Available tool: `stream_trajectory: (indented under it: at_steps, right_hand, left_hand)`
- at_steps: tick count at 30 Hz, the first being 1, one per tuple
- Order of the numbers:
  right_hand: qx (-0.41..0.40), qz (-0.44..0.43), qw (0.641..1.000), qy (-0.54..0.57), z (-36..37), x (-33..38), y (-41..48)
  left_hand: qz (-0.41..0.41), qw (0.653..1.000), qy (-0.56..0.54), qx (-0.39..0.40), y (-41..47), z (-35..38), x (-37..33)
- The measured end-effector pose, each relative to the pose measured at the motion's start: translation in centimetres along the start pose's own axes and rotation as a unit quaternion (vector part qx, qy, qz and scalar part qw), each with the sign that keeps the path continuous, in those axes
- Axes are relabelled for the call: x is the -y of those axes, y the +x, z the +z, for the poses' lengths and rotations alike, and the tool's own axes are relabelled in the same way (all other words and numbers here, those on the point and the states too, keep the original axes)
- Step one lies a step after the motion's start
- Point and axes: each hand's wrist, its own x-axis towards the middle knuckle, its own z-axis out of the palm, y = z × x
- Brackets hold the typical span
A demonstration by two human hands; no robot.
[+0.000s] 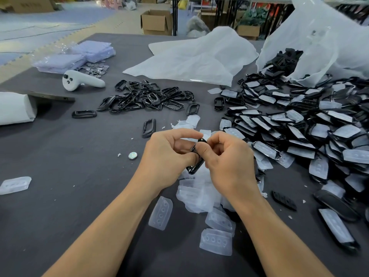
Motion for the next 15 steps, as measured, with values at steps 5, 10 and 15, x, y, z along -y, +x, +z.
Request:
stream_trajectory:
  at_steps: [5,10,15]
  right_hand:
    - [-0.04,-0.022,0.999,0.014,-0.14,0.28,-0.28]
    - [-0.014,0.008,0.994,0.11,-0.38,0.61,-0.18]
    - [0.036,0.002,0.996,0.077,-0.61,0.63,0.02]
  left_hand:
    - [-0.023,0.998,-0.058,-0.005,-0.04,0.23,0.04]
    - [-0.004,0.998,-0.039,-0.049,-0.01,0.15,-0.19]
    - [0.035,0.996,0.04,-0.07,0.07,-0.13,-0.03]
